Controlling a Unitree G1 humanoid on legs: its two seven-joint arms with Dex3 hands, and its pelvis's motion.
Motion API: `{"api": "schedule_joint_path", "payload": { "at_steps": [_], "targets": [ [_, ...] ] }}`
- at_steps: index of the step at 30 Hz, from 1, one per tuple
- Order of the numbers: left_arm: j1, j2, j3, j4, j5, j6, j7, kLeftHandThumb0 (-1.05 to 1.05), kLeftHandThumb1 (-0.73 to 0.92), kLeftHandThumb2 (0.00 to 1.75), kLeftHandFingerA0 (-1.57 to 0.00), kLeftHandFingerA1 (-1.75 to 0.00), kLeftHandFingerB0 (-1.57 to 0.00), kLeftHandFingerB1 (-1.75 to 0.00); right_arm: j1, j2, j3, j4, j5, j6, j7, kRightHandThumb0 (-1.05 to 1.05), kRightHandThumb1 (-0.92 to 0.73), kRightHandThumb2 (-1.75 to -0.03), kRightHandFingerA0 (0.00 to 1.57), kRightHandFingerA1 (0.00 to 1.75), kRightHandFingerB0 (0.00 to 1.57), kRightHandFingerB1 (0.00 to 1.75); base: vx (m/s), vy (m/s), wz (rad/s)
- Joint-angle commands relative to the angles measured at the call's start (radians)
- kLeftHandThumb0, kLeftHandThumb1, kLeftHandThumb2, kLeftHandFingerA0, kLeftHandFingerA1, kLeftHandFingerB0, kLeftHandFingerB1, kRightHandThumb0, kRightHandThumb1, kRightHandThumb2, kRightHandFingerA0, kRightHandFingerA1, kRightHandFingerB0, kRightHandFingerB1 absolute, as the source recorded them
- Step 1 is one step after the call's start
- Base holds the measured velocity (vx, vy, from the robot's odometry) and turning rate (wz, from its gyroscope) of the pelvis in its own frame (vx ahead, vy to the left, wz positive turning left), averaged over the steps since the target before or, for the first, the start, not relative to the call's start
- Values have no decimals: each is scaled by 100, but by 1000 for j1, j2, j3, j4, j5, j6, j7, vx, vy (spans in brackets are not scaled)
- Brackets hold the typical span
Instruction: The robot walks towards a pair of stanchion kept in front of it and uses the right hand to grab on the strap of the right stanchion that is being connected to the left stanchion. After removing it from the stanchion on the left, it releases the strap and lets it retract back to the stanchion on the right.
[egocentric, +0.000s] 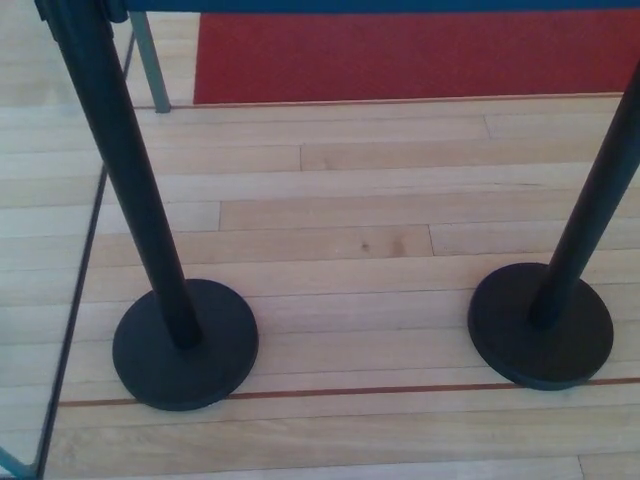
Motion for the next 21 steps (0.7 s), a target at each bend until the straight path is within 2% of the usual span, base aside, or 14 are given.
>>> {"api": "schedule_joint_path", "payload": {
  "at_steps": [1, 3, 6, 7, 10, 11, 15, 16, 21],
  "targets": [
    [-11, 11, 26, 31, -20, -119, 53, -15, 65, 72, -110, -120, -102, -93, -19, -2, -29, 26, 31, -114, -35, 17, -3, -175, 133, 103, 89, 113, 0, 0, 0],
    [-14, 11, 36, 42, -28, -134, 37, -16, 62, 77, -108, -115, -100, -92, -14, -5, -32, 31, 27, -129, -37, 21, -1, -175, 131, 106, 83, 119, 0, 0, 0],
    [-15, 11, 42, 50, -31, -144, 30, -16, 62, 77, -108, -115, -100, -92, -11, -6, -33, 35, 26, -137, -38, 21, -1, -175, 131, 106, 83, 119, 0, 0, 0],
    [-13, 10, 46, 41, -36, -143, 26, -12, 65, 72, -104, -113, -95, -91, -8, -3, -33, 32, 26, -141, -43, -17, -41, -154, 129, 115, 77, 112, 0, 0, 0],
    [-11, 7, 54, 29, -44, -144, 19, -12, 65, 72, -104, -113, -95, -91, -2, 1, -32, 29, 27, -150, -52, -17, -41, -154, 129, 115, 77, 112, 0, 0, 0],
    [-12, 6, 56, 28, -42, -142, 22, -18, 68, 69, -107, -117, -99, -94, -3, 0, -31, 30, 26, -160, -58, -8, 6, -175, 119, 118, 55, 138, 0, 0, 0],
    [-13, 4, 57, 24, -41, -137, 27, -18, 68, 69, -107, -117, -99, -94, -3, -1, -30, 31, 23, -175, -68, -8, 6, -175, 119, 118, 55, 138, 0, 0, 0],
    [-14, 11, 52, 35, -34, -144, 21, -13, 63, 75, -116, -115, -106, -93, -11, -2, -22, 30, 13, -179, -99, -3, 2, -175, 116, 118, 47, 141, 0, 0, 0],
    [-16, 14, 48, 42, -32, -149, 19, -13, 63, 75, -116, -115, -106, -93, -15, -3, -16, 32, 10, -184, -116, -3, 2, -175, 116, 118, 47, 141, 1, -1, -7]
  ]
}}
